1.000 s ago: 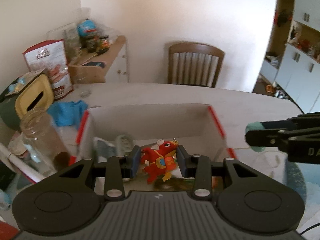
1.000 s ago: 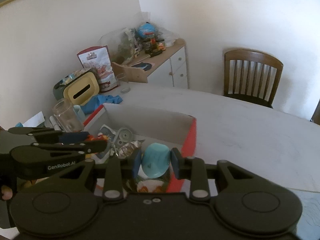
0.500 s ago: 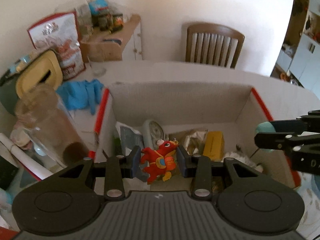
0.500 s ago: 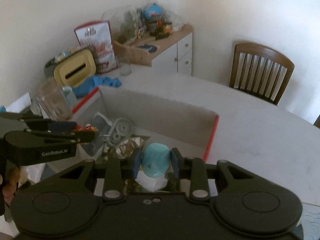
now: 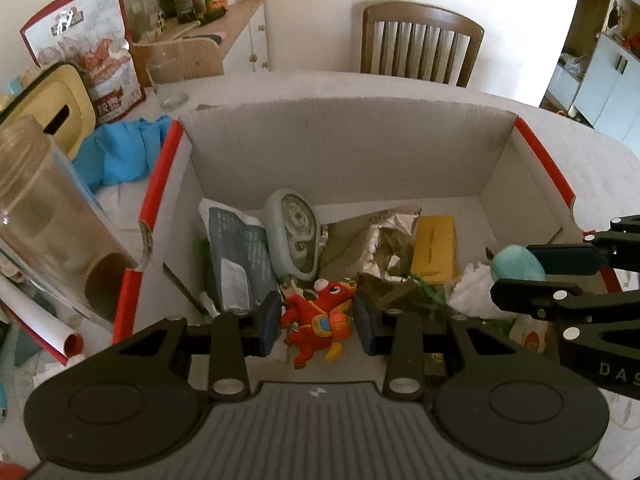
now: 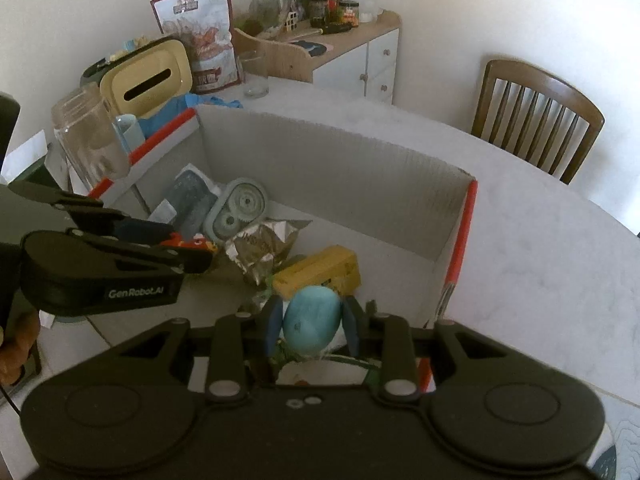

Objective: Organize objects
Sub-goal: 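Carry the teal object and dragon keychain into the box and lower them, then open both tools to release the teal object and keychain into the box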

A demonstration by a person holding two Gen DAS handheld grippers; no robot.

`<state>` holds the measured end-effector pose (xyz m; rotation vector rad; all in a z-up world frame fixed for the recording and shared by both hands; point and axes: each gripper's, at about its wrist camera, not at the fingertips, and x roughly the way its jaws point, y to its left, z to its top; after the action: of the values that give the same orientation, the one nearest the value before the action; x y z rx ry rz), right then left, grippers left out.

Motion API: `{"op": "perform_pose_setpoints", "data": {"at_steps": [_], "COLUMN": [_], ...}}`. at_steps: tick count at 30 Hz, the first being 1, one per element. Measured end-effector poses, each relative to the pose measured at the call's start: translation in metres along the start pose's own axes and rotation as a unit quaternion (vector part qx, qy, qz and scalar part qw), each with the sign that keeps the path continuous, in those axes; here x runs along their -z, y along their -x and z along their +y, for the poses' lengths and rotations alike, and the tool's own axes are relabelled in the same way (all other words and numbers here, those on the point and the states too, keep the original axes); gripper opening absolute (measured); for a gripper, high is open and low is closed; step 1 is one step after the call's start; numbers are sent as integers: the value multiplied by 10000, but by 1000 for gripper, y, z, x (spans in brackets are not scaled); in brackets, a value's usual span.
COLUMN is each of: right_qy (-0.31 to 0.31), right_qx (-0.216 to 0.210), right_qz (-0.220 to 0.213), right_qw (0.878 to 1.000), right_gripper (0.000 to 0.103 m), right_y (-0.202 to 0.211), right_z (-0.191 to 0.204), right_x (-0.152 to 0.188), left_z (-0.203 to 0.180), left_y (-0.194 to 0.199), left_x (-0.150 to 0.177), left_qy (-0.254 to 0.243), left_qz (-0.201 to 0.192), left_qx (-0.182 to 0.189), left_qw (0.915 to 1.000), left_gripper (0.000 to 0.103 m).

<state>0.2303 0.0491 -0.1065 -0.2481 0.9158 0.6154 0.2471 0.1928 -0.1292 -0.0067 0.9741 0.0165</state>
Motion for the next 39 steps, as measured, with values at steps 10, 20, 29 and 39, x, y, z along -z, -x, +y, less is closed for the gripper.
{"op": "perform_pose_setpoints", "data": {"at_steps": [10,20,29,39], "right_qy": [-54,8,-91,-285], "right_qx": [22,4,-62,-223], "right_qz": [-2,-126,-414,-886], "right_qw": [10000,9999,9991,9954], "right_gripper": [38,44,51,65], "right_y": [2,23,54,93], "right_z": [1,4,3,3], "right_x": [1,1,1,10], "left_z": [1,-7,-16,-19], "left_y": [-2,19,50,92], "left_x": [6,8,7,12], "left_qy": [99,53,-82,-47], "left_qz": [126,-107,-495,-987], "left_qx": [3,106,137,189], "left_qw": [9999,9999,9986,9949], "left_gripper": [38,56,66,74]}}
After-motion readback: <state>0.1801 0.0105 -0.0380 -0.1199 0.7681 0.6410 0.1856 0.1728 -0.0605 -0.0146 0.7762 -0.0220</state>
